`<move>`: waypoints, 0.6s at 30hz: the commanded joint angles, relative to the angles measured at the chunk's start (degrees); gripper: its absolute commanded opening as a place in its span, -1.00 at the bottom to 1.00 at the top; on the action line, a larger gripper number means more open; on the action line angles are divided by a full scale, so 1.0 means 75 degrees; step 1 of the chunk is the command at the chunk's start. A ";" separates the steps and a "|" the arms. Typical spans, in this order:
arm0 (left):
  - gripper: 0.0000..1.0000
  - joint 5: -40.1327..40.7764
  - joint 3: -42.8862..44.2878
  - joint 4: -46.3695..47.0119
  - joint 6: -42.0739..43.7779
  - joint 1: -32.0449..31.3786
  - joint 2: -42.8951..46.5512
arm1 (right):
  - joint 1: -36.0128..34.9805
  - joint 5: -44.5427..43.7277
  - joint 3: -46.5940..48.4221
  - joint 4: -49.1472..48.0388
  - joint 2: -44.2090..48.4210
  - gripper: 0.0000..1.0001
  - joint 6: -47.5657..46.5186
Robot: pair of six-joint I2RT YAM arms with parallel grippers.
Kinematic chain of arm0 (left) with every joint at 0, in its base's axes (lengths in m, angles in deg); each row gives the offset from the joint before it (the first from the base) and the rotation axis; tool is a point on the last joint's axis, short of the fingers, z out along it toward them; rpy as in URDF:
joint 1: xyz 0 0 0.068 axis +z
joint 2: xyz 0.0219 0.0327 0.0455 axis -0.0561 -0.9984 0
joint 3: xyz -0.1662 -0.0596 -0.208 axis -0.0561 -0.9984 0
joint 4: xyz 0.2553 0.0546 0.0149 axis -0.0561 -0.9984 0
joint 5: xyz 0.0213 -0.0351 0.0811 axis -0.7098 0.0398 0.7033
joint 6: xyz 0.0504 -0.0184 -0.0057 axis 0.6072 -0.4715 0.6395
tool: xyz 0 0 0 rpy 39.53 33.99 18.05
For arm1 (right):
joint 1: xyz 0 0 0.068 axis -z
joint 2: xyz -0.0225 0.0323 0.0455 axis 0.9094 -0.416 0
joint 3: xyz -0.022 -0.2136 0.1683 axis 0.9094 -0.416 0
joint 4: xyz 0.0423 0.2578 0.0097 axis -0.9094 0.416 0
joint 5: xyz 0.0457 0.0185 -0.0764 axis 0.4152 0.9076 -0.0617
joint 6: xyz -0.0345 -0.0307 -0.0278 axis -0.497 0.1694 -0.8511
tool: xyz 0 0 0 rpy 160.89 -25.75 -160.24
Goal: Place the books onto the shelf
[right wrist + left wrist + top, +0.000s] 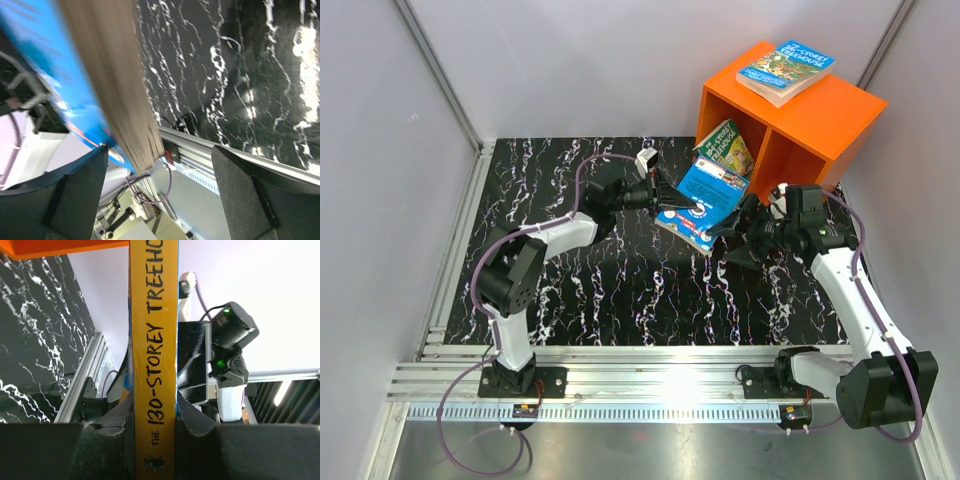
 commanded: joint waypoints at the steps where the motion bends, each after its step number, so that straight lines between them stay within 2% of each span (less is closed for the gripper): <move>1: -1.00 -0.0261 0.0326 0.0017 0.0089 -0.0051 0.0628 | -0.0053 0.0147 0.0588 -0.0863 -0.0105 0.81 0.0500; 7: -1.00 -0.0237 -0.0165 0.0590 -0.0400 -0.0062 0.0839 | -0.0030 0.0230 0.1150 -0.1625 -0.0141 0.81 0.0969; 12: -1.00 -0.0109 -0.0354 0.1200 -0.0777 -0.0051 0.0898 | -0.0053 0.0300 0.1339 -0.1754 -0.0281 0.72 0.1028; 18: -1.00 -0.0039 -0.0319 0.1598 -0.1117 0.0008 0.0887 | -0.0053 0.0277 0.1339 -0.1532 -0.0200 0.74 0.0806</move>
